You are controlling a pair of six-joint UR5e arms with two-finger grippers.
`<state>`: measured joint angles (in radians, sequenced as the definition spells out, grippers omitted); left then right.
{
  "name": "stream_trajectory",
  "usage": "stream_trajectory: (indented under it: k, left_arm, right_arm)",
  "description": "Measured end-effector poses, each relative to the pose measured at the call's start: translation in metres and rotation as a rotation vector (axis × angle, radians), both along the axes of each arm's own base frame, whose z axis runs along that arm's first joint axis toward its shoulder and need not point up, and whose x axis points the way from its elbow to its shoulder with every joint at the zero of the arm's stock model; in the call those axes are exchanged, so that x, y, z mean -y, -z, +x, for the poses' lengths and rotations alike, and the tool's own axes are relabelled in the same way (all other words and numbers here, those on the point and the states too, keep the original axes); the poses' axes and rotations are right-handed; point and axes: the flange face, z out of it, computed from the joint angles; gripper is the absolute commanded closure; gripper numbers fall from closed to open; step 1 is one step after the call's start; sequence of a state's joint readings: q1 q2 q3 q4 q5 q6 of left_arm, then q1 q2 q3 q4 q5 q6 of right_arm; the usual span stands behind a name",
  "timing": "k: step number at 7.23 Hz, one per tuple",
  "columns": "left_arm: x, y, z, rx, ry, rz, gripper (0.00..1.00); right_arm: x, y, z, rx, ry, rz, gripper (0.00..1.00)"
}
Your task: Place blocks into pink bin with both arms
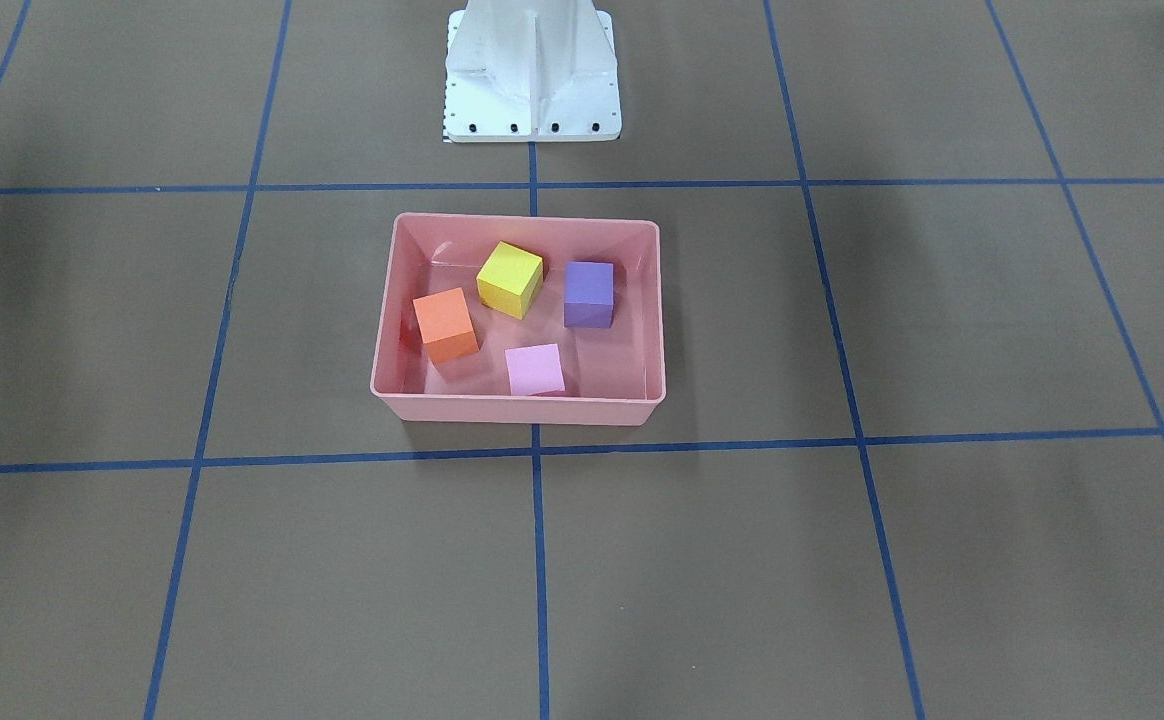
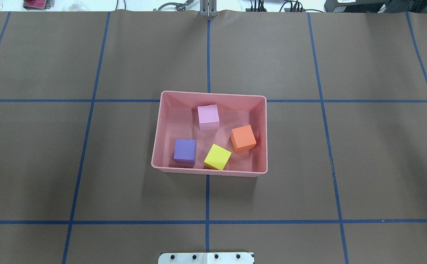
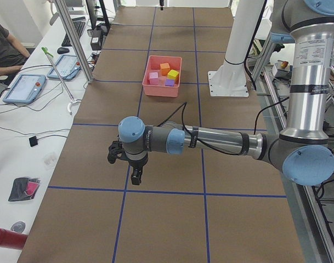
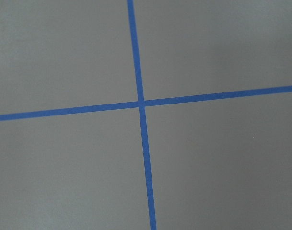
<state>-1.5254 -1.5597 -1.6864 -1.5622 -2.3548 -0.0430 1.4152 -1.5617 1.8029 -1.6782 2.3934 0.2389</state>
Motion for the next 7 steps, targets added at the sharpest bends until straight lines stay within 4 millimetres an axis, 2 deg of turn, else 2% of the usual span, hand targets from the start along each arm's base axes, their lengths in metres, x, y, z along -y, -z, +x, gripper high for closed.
stream_trajectory:
  k: [2, 5, 7]
  left_arm:
    - [-0.013, -0.010, -0.001, 0.011, 0.025, -0.023, 0.01]
    - [-0.021, -0.029, -0.001, 0.014, 0.025, -0.028, 0.00]
    - [-0.022, -0.045, -0.001, 0.015, 0.029, -0.021, 0.00]
  right_arm:
    - [0.001, -0.013, 0.000, -0.008, 0.000, -0.025, 0.01]
    - [-0.002, -0.030, 0.024, -0.045, -0.044, -0.049, 0.01]
    - [-0.002, -0.036, 0.030, -0.075, -0.056, -0.054, 0.01]
